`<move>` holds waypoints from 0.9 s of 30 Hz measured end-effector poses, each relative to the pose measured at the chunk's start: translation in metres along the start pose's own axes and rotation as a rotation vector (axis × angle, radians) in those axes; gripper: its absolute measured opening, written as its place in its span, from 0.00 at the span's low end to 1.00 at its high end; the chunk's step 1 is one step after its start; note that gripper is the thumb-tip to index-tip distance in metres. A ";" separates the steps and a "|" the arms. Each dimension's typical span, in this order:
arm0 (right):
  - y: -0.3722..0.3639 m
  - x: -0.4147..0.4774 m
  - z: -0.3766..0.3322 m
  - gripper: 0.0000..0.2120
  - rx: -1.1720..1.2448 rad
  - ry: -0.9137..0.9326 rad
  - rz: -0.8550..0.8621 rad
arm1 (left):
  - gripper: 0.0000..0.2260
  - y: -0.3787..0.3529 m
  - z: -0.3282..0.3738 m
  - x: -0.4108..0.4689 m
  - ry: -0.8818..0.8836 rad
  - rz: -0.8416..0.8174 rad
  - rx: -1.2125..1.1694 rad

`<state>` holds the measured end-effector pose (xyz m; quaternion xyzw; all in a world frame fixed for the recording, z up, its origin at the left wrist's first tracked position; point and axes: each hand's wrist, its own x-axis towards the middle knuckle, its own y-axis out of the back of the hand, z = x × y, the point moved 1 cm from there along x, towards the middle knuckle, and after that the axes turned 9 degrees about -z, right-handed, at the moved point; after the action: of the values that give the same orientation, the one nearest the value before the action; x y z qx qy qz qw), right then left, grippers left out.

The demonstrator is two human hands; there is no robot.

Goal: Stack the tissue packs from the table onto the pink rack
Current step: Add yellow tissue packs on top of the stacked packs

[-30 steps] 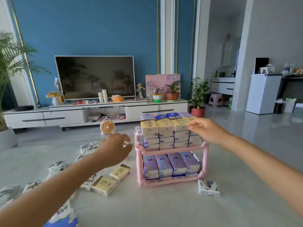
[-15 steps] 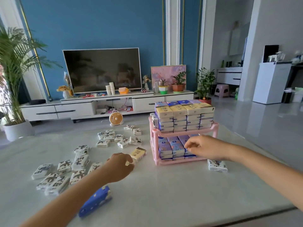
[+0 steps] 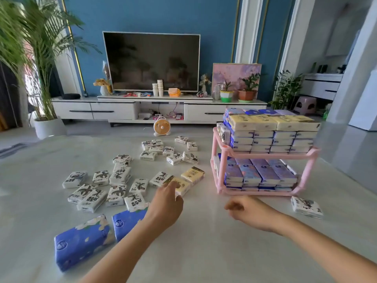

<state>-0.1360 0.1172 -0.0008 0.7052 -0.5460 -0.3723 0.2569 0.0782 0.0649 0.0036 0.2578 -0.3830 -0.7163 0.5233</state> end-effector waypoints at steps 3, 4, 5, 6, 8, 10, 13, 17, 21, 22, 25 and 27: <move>-0.022 0.030 -0.012 0.09 0.071 0.045 0.041 | 0.18 0.010 -0.007 0.010 0.010 0.027 -0.039; -0.028 0.040 -0.018 0.10 0.110 0.043 0.051 | 0.19 0.014 -0.012 0.013 0.029 0.022 -0.032; -0.033 0.050 -0.025 0.12 0.144 0.037 0.061 | 0.20 0.019 -0.019 0.016 0.058 0.011 -0.025; -0.039 0.060 -0.032 0.14 0.166 0.033 0.074 | 0.21 0.023 -0.027 0.017 0.095 0.001 -0.019; -0.047 0.079 -0.049 0.20 0.168 0.044 0.102 | 0.23 0.033 -0.045 0.020 0.166 0.001 0.001; -0.055 0.097 -0.066 0.24 0.124 0.080 0.147 | 0.23 0.042 -0.063 0.021 0.208 0.019 0.061; -0.058 0.121 -0.084 0.28 -0.039 0.106 0.198 | 0.22 0.052 -0.089 0.023 0.255 0.022 0.098; -0.052 0.145 -0.095 0.32 -0.208 0.015 0.158 | 0.16 0.054 -0.120 0.027 0.329 -0.023 0.141; -0.056 0.149 -0.093 0.28 -0.350 -0.050 0.153 | 0.17 0.051 -0.128 0.033 0.425 -0.045 0.125; -0.058 0.148 -0.090 0.27 -0.411 -0.039 0.165 | 0.21 0.050 -0.125 0.036 0.453 -0.045 0.119; -0.064 0.140 -0.082 0.25 -0.452 -0.042 0.164 | 0.30 0.042 -0.114 0.044 0.543 -0.010 0.083; -0.066 0.136 -0.078 0.24 -0.408 -0.030 0.179 | 0.30 0.038 -0.109 0.049 0.580 0.000 0.077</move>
<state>-0.0178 0.0010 -0.0387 0.5819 -0.5235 -0.4613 0.4179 0.1676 -0.0178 -0.0260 0.4715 -0.2445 -0.5975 0.6008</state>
